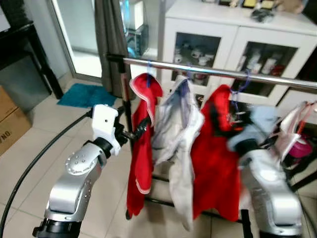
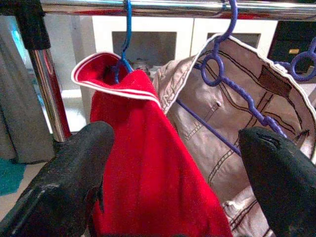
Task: Hang hanger
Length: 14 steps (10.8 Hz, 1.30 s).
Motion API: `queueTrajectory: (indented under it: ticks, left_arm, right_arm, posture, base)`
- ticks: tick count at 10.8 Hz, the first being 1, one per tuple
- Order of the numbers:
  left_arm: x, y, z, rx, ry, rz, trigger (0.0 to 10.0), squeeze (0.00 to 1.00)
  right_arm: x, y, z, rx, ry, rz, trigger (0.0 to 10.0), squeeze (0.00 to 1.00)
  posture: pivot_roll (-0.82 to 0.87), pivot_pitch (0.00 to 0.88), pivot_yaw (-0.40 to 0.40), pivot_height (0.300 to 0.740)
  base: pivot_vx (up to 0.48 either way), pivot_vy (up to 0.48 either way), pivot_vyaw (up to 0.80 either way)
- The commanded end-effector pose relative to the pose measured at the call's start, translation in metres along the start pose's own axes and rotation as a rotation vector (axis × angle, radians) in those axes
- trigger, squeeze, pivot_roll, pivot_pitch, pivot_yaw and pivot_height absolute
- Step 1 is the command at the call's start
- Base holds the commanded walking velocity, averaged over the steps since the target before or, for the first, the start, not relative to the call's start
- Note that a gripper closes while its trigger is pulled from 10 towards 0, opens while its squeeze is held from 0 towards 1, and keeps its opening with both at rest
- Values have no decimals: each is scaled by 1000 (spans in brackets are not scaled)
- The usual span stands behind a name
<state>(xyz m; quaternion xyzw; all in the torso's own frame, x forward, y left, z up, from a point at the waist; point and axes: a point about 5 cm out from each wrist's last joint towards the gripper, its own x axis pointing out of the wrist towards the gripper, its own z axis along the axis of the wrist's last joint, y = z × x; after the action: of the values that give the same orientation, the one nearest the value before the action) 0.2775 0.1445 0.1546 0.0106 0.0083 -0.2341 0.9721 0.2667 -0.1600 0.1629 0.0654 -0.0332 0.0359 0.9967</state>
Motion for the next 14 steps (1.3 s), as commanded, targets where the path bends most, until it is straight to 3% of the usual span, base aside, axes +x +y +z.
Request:
queueTrajectory:
  ticks: [1, 6, 9, 10, 12, 14]
  left_arm:
    - [3, 4, 1, 26, 3, 18, 10000, 0]
    - [-1, 8, -5, 66, 39, 18, 10000, 0]
    - [1, 4, -6, 64, 49, -7, 10000, 0]
    - [0, 10, -7, 41, 44, 23, 10000, 0]
    - [1, 8, -8, 12, 33, 11, 10000, 0]
    - [4, 6, -3, 11, 24, 3, 10000, 0]
  right_arm:
    - [6, -2, -3, -9, 47, -32, 10000, 906]
    - [23, -2, -2, -15, 86, -54, 10000, 894]
    - [25, -14, -8, -4, 111, -105, 10000, 898]
    - [26, -13, -9, -9, 120, -100, 10000, 894]
    - [18, -1, -6, 9, 83, 4, 10000, 898]
    - [12, 13, 7, 114, -18, 109, 10000, 898]
  posture:
    - [-119, 0, -6, 740]
    - [-113, 0, -23, 740]
    - [-86, 0, -24, 740]
    - [-94, 0, -26, 740]
    - [-109, 0, -16, 740]
    - [-95, 0, -14, 740]
  base:
    - [0, -394, 0]
    - [0, -73, 0]
    - [0, 0, 0]
    - [0, 0, 0]
    - [0, 0, 0]
    - [0, 199, 0]
